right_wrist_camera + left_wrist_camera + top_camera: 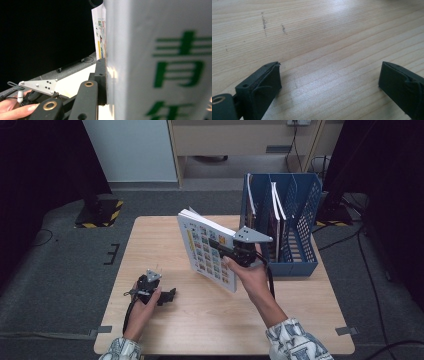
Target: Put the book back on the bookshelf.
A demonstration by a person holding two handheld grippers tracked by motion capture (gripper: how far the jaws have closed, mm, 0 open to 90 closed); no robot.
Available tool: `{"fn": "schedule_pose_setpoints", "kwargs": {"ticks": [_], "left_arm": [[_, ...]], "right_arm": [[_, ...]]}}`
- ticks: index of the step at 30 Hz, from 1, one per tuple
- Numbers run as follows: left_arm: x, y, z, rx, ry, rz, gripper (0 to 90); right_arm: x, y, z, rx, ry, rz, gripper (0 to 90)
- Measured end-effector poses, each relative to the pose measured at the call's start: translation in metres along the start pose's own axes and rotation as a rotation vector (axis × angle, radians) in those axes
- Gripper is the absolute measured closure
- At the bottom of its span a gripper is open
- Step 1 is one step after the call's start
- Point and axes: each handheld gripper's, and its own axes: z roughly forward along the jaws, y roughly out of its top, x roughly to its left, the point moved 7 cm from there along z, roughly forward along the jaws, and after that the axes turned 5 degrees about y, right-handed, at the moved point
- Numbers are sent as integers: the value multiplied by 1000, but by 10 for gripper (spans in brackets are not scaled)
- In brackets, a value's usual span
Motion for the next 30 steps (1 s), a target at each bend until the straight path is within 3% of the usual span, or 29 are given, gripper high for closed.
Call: {"fn": "schedule_pose_setpoints", "kwargs": {"ticks": [30], "left_arm": [[-1,0,0,-4,2,2,13]], "right_arm": [[-15,-7,-32,-11,-19,13,737]]}}
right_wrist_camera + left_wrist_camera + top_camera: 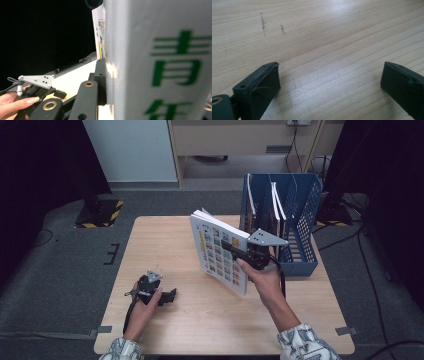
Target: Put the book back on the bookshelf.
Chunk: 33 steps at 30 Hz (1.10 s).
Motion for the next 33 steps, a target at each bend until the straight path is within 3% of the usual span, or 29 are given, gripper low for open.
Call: {"fn": "schedule_pose_setpoints", "kwargs": {"ticks": [33], "left_arm": [[0,0,0,1,-2,3,11]], "right_arm": [[-7,-9,-52,-17,-15,-7,737]]}}
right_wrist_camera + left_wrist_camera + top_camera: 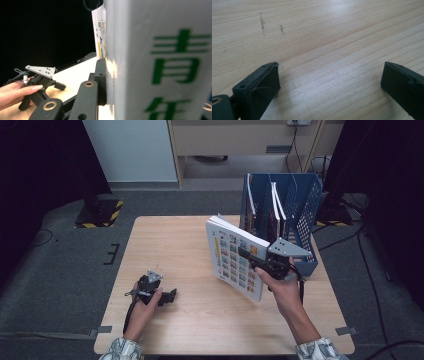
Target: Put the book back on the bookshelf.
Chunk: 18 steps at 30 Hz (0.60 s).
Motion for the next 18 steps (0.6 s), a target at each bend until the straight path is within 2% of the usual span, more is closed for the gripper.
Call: {"fn": "schedule_pose_setpoints", "kwargs": {"ticks": [18], "left_arm": [[0,0,0,-1,0,-2,11]], "right_arm": [[-14,-6,-27,-2,-22,4,737]]}}
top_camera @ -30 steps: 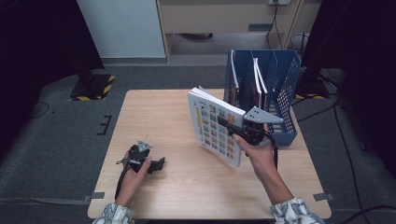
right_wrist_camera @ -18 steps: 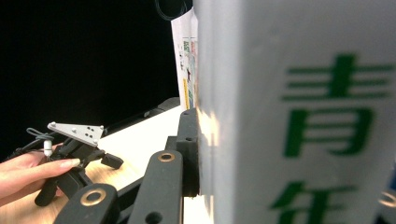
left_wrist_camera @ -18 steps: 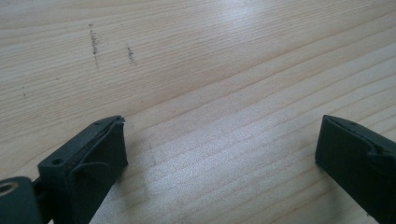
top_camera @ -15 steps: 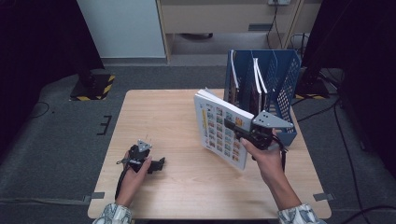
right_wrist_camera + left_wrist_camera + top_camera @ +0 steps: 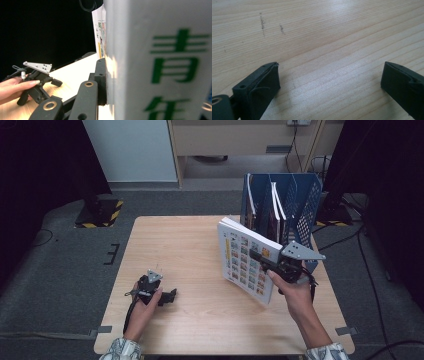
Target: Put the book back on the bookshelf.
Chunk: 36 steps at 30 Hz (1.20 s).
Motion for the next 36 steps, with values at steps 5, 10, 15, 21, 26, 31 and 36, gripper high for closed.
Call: {"fn": "schedule_pose_setpoints", "kwargs": {"ticks": [5,10,15,21,26,31,36], "left_arm": [[0,0,0,0,0,0,11],[0,0,0,0,0,0,11],[0,0,0,0,0,0,11],[0,0,0,0,0,0,11],[0,0,0,0,0,0,11],[0,0,0,0,0,0,11],[0,0,0,0,0,0,11]], "right_arm": [[-5,0,-7,-5,-7,9,737],[-7,0,-13,-8,-12,8,737],[-7,0,-20,-7,-17,3,737],[-9,-5,-28,-14,-27,14,737],[-10,-7,-36,-12,-31,13,737],[-12,-7,-44,-22,-40,19,737],[-15,-8,-52,-21,-55,23,737]]}}
